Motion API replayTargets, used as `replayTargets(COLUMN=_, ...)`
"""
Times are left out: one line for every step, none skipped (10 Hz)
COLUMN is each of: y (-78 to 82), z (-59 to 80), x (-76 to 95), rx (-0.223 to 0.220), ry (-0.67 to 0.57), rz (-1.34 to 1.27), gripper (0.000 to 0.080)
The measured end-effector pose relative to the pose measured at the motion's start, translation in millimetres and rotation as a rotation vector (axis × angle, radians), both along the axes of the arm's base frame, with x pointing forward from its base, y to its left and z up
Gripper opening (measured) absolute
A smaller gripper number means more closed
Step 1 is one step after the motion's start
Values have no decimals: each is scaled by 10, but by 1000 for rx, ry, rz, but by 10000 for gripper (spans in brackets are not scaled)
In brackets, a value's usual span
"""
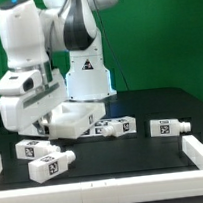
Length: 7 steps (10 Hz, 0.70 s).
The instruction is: Assemble one leg
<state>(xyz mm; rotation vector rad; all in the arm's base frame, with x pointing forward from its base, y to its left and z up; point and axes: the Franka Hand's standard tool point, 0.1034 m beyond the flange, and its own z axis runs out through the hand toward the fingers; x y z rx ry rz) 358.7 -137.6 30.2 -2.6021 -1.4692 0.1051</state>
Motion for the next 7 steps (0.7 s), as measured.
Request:
replayTargets(y=31, z=173, x=59, rx=6, ry=42, rz=-59, gripper=47)
replayTargets(y=112, z=348, x=165, rx=-3, ry=70, rz=-123, gripper=47)
replayTargets(y=235, z=486, x=357, rx=-34, ry=83, rz=-221, gripper=47)
replayTargets(y=417, z=585, x=653, rx=-69, ry=68, rz=-285, gripper=47)
replayTargets(y=571, z=580, x=899, rx=-89, ry=55, rz=-329, gripper=47)
replayTargets(y=674, z=530, x=1156, rx=-98, ry=48, rz=-399, gripper=47)
replayTargets(y=719, z=488, x=1445, rx=-102, ry=34, rz=-465, gripper=47)
